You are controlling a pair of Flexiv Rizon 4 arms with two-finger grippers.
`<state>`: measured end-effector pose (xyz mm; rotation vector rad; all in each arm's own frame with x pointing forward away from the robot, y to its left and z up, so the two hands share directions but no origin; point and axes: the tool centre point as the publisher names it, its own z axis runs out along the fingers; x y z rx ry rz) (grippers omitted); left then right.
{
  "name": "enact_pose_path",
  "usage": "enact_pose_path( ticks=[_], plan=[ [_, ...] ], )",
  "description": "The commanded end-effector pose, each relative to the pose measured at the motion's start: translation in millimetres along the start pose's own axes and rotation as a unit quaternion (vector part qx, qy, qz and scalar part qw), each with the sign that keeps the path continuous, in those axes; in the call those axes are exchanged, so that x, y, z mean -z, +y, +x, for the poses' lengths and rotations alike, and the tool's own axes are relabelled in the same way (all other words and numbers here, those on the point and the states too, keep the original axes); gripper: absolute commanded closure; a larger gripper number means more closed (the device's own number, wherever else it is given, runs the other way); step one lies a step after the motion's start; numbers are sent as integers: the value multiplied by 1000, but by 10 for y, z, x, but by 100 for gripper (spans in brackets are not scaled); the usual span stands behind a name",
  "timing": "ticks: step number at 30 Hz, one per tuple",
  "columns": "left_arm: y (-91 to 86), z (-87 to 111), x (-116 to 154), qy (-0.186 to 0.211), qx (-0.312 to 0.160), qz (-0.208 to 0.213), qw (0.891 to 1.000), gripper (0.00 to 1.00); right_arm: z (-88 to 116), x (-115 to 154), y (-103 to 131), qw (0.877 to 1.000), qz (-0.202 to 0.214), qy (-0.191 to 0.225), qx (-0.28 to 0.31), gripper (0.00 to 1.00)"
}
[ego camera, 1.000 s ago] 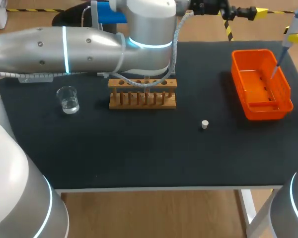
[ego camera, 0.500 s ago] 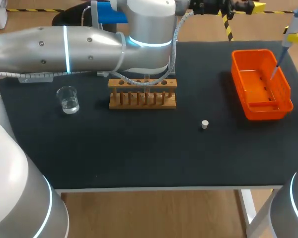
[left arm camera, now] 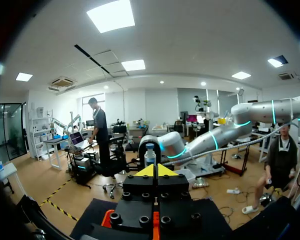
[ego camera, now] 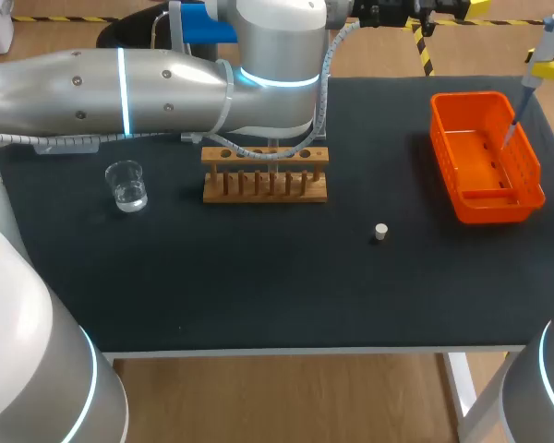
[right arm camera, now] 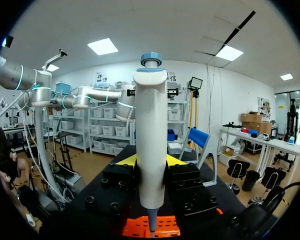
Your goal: Invert the test tube, pick up the pipette, mount the tip to pipette, aspirate from beaker and dispense into the tube, eject the tip, return the pipette, and cap with the stopper.
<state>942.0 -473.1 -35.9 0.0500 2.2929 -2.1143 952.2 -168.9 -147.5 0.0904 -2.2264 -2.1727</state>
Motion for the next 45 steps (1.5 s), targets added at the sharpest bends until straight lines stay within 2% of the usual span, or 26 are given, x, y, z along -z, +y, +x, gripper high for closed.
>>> enact_pose_path(
  ticks=[1, 10, 20, 29, 45],
  plan=[
    [2, -6, -12, 0, -1, 1, 1000, 100, 19, -14, 12, 1000, 2, -2, -1, 100],
    [-8, -29, -317, 0, 5, 18, 1000, 100, 5, -15, -1, 1000, 3, -6, -2, 100],
    [-12, -50, -483, 6, 0, 29, 1000, 100, -1, -18, 1, 1000, 2, -8, -2, 100],
    [-9, -59, -648, -5, -5, 33, 999, 100, 5, -22, 6, 1000, 2, -7, -3, 100],
    [21, -51, -870, 9, 2, 43, 999, 100, 5, -22, 6, 1000, 2, -7, -3, 100]
  ],
)
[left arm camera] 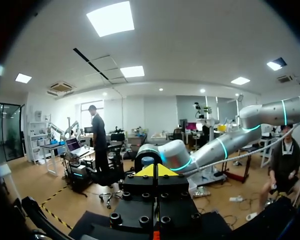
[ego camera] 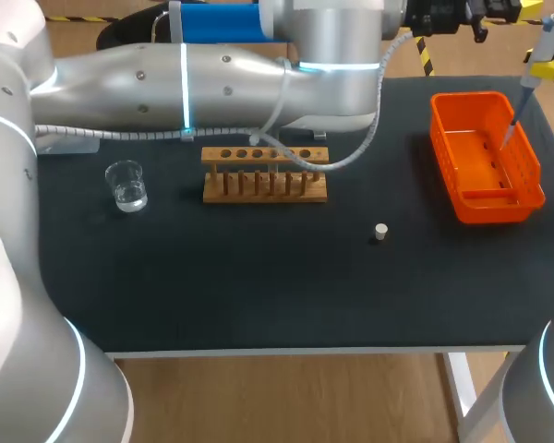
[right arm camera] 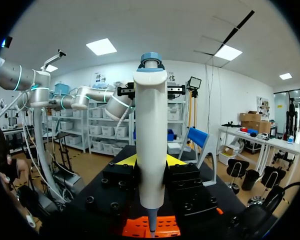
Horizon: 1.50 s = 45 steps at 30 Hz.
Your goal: Invert the test tube, pick up the pipette, mount the tip to pipette, aspirate from beaker and dispense into the tube, eject the tip, return the pipette, and cap with the stopper.
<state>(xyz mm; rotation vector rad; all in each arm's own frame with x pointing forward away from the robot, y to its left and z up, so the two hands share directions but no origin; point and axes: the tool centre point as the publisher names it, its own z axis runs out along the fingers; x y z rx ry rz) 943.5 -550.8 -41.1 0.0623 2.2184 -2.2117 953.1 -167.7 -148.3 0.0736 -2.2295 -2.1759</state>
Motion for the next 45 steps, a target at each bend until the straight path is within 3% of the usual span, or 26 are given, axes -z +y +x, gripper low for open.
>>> enact_pose_path(
  ticks=[1, 45],
  plan=[
    [46, -34, -101, 4, 1, 5, 1000, 100, 15, -10, 15, 1000, 2, -2, 0, 100],
    [153, -98, -294, 38, 19, -5, 999, 100, 15, -10, 15, 1000, 2, -2, 0, 100]
  ],
)
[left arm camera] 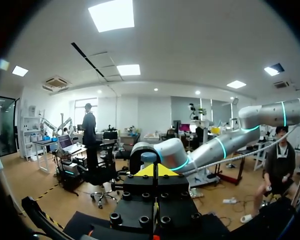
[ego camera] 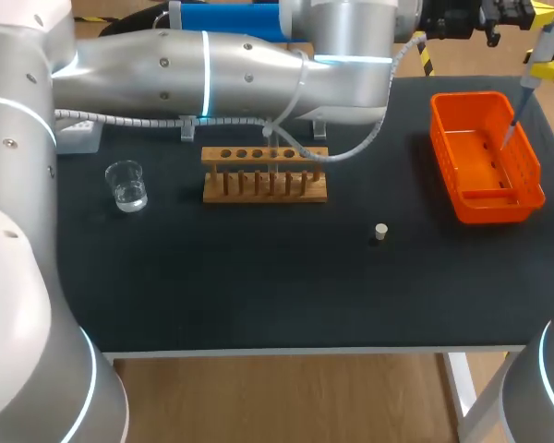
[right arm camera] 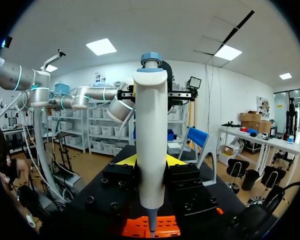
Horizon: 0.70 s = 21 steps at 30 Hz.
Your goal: Invert the test tube, pick up the pipette, mount the tip to pipette, aspirate from beaker and dispense into the tube, eject the tip, return the pipette, and cap with the stopper.
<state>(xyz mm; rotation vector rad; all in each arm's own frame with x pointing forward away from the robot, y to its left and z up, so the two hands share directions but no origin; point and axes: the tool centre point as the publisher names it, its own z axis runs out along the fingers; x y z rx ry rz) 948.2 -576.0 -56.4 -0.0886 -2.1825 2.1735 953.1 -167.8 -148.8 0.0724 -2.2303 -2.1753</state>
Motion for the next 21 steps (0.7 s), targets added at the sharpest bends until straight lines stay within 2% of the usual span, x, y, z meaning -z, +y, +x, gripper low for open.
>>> enact_pose_path(
  ticks=[1, 21],
  plan=[
    [1, -54, -42, 8, 2, -6, 1000, 100, 14, -11, 20, 1000, 2, -2, 0, 100],
    [77, -49, -15, 4, 11, -10, 1000, 100, 14, -11, 20, 1000, 2, -2, 0, 100]
  ],
)
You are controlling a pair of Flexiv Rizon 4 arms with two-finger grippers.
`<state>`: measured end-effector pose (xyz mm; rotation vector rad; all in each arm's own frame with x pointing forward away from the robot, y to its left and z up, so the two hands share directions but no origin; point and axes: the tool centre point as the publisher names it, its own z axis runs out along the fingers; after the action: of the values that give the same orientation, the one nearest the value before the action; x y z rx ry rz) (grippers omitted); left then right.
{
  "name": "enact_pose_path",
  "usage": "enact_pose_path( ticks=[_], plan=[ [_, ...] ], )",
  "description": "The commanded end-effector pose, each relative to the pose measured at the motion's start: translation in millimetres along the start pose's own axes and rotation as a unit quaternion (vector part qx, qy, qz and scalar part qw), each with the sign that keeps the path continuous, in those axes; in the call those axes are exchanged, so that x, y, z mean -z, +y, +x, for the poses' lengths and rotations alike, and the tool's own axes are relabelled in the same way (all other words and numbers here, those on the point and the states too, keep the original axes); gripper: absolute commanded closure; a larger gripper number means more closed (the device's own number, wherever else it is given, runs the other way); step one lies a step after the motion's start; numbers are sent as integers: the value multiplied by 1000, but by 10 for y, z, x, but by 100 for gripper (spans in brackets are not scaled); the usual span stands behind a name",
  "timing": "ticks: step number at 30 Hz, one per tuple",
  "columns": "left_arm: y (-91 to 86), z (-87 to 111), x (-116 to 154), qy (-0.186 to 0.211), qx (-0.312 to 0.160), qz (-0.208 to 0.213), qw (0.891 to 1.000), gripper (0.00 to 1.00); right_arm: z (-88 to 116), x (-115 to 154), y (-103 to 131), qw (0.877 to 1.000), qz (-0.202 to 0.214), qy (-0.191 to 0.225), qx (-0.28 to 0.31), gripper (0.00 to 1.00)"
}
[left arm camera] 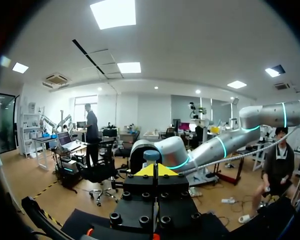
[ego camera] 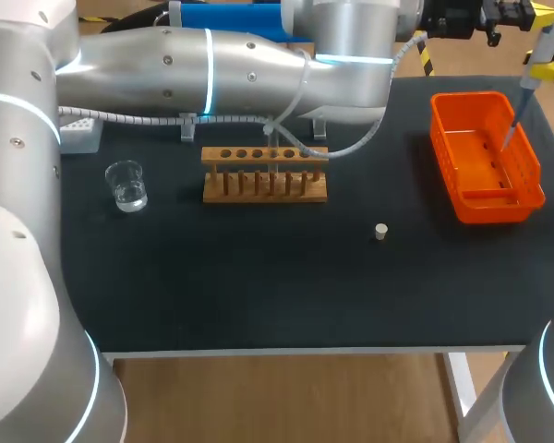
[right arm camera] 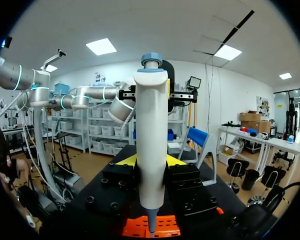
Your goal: Invert the test tube, pick up the pipette, mount the tip to pipette, aspirate from beaker and dispense into the tube, eject the tip, return the pipette, and cap with the stopper.
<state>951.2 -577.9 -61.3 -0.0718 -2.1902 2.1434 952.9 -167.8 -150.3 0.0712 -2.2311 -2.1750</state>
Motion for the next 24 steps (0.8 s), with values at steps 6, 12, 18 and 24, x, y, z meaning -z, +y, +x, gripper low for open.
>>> enact_pose_path(
  ticks=[6, 12, 18, 24],
  plan=[
    [39, -17, 5, 1, 2, -3, 1000, 100, 13, -11, 34, 1000, 1, -1, 0, 100],
    [64, -18, 1, 3, 3, -4, 1000, 100, 13, -11, 34, 1000, 1, -1, 0, 100],
    [84, -12, -6, 5, 3, -8, 1000, 100, 13, -11, 34, 1000, 1, -1, 0, 100],
    [112, -6, -34, 10, 5, -9, 1000, 100, 13, -11, 34, 1000, 1, -1, 0, 100]
  ],
)
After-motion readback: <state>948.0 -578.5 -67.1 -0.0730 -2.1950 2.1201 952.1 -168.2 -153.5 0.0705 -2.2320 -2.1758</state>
